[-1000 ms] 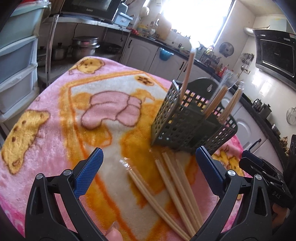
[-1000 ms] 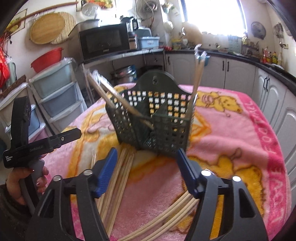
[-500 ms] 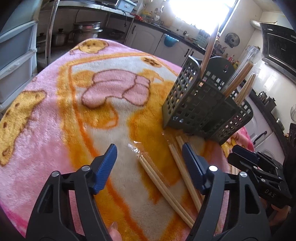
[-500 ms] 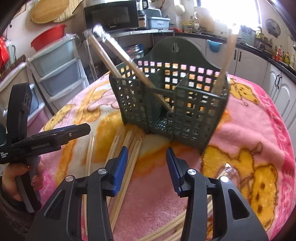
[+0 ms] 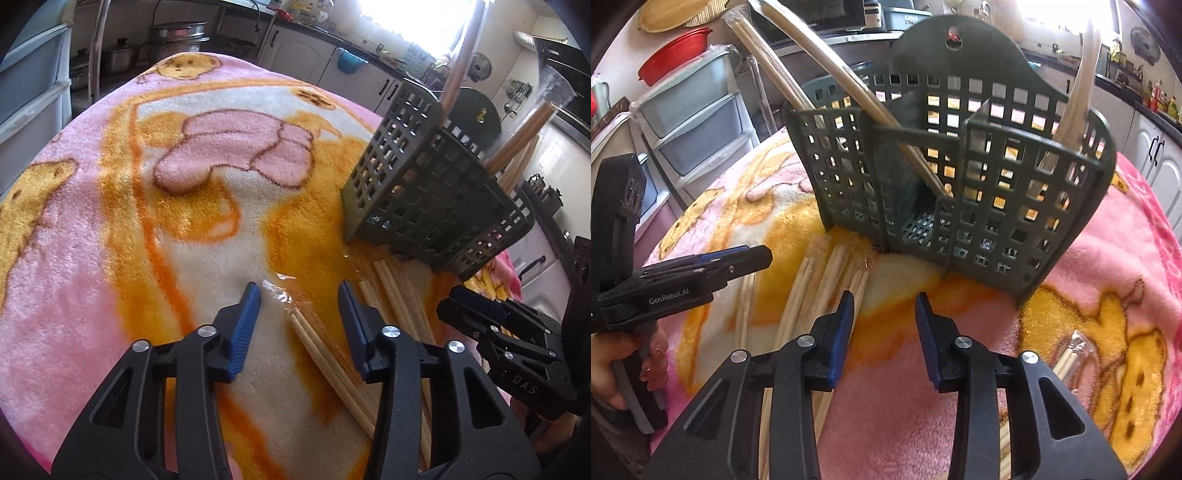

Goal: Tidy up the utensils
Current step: 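Close the left tool on a chopstick while the right tool grasps another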

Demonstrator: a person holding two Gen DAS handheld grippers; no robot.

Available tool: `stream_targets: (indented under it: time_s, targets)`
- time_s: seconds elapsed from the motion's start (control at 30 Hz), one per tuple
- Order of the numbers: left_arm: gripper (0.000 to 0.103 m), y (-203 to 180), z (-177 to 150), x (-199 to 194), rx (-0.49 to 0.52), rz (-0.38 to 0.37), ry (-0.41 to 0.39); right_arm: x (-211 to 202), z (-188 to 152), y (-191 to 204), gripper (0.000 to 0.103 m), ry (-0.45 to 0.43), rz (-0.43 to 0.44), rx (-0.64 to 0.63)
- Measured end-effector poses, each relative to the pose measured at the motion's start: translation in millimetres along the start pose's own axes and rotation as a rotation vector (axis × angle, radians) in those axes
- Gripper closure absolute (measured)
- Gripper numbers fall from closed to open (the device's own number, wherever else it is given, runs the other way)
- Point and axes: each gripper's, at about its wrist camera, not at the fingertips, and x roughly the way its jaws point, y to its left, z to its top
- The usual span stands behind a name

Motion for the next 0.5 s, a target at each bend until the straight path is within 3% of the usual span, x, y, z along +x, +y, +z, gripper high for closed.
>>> stream_targets:
  time_s: [0.23,0.47,0.5]
  targets:
    - [0.085,7.0,3.6,4.6,-0.011,0.012,-0.001,15.1,5.8,6.6,0.073,0.02,0.009,0.001]
    - [0.092,13.2,4.3,4.9,-0.03,-0.004,-0.007,28.1,15.2,15.4,0.073,0.034,-0.002,-0.008]
    - [0.096,14.2,4.2,5.1,-0.034,-0.008,-0.007,30.5,16.3,16.5,0.073,0.037,-0.004,-0.01]
